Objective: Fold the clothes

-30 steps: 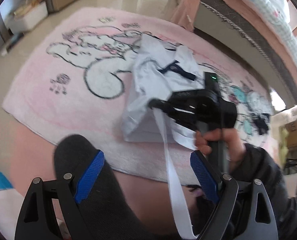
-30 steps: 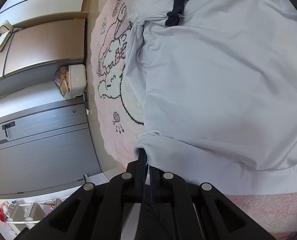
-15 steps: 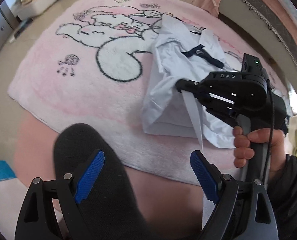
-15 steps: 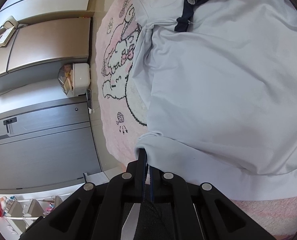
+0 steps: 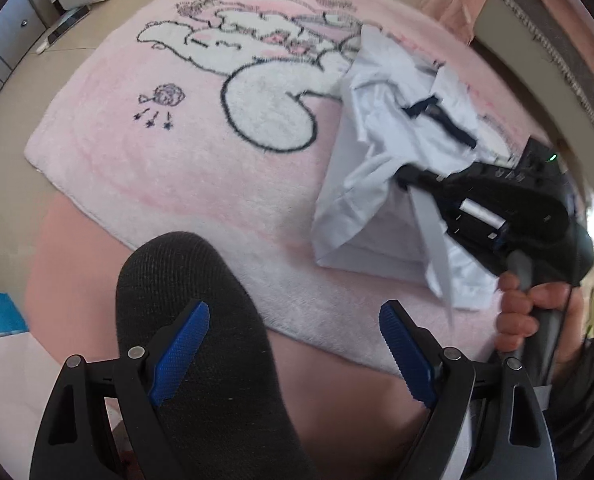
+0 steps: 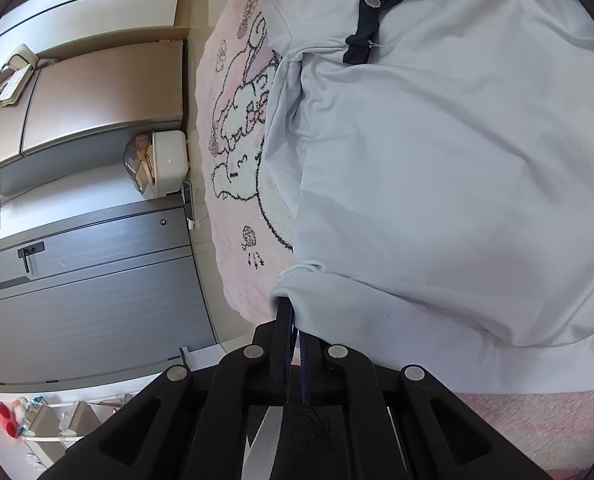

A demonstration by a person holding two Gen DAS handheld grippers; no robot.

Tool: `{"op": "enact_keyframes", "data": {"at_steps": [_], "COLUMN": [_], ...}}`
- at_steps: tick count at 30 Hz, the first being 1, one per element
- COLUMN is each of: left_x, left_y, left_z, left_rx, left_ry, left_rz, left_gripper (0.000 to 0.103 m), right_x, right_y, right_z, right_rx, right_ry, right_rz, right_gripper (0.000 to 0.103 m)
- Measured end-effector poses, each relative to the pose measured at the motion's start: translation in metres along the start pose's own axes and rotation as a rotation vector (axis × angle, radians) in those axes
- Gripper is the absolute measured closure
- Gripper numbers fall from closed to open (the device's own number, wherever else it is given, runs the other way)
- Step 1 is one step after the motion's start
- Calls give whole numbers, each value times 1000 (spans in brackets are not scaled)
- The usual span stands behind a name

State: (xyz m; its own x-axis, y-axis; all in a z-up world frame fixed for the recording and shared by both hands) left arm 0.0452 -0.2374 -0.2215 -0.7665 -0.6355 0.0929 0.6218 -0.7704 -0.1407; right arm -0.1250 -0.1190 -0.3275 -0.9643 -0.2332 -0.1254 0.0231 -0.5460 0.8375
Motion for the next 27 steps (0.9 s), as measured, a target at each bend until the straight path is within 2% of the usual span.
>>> {"op": "enact_keyframes", "data": {"at_steps": [4, 7, 9, 11, 14, 17, 19, 25, 27], "left_x": [-4, -7, -7, -5, -3, -5, -6, -5, -5], "left_y": [-7, -14, -15, -16, -19, -23, -21, -24, -23], "left_z": [-11, -18, -20, -20, -23, -28, -31, -35, -39], "left_rx": [-13, -96, -177, -189, -183, -211, -262, -314, -369], "left_ry": [33, 52, 59, 48, 44, 69, 88, 135, 181], "left_rz": [-13, 4, 42, 46, 30, 13, 50, 87, 139], "left_gripper": [15, 18, 36, 69, 81, 85, 84, 84, 84], "right_x": [-1, -2, -2, -2, -2, -2, -3, -3, -3], "right_y": [0, -2, -5, -7, -9, -9, -7, -7, -8], "right_z": [-1, -1, 0, 1, 2, 2, 2, 2, 2], "right_rx": [12, 11, 29, 41, 43, 65, 68, 73, 69], "right_ry": [0, 2, 2, 2, 1, 2, 6, 8, 10], "right_rz": [-7, -18, -37, -51, -55, -66, -63, -61, -60], "right_gripper": [101, 100, 100, 100, 100, 100, 99, 99, 99]}}
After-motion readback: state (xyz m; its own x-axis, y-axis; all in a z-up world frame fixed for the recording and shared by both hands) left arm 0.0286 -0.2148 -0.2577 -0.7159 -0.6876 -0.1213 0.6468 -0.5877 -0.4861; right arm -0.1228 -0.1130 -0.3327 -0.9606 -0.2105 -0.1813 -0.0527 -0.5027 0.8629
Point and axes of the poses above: each gripper's, at about its wrist camera, not at the fingertips, and z roughly against the way its jaws point, y to its left, x to its top, the point moved 3 cm from there along -z, roughly the way its jaws point, and after that the axes turned 4 degrees about z, right-handed, at the moved point
